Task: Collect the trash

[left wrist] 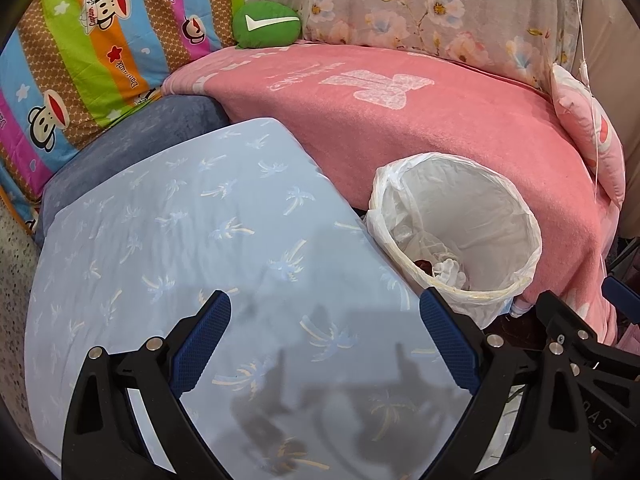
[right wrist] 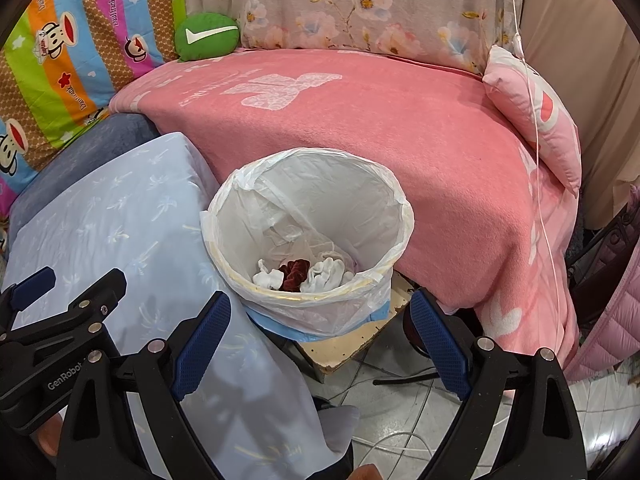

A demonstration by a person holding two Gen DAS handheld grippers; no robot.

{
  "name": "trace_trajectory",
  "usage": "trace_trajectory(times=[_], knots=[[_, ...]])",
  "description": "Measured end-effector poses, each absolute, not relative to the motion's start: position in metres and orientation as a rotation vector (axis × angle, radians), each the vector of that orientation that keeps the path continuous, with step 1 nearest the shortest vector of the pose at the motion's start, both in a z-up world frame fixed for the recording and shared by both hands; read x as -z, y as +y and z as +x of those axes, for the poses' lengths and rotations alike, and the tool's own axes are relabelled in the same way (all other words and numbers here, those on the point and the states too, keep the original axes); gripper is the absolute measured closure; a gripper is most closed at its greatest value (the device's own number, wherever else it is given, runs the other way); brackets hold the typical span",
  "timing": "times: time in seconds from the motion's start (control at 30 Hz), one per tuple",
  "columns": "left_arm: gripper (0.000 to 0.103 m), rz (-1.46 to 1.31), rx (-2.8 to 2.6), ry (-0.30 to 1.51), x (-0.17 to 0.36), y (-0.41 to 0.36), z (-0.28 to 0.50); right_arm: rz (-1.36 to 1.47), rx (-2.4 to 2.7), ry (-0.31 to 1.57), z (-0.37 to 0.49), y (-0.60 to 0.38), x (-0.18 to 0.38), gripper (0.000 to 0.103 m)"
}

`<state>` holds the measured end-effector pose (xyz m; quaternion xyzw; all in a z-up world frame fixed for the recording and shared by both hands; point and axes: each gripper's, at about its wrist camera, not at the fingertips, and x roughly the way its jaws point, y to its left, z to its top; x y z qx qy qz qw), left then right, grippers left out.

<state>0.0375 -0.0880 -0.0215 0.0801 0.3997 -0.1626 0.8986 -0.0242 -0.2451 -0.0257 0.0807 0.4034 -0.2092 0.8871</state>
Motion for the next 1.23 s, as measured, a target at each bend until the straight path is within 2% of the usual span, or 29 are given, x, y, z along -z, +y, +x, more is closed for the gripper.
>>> trace_trajectory(times=[1.23], knots=[[0.012,0.156,0.338,0.821,0.0198,-0.0905,0.037,0.168,0.436,0.837,-0.0281,-0.2479,0.0259,0.015]])
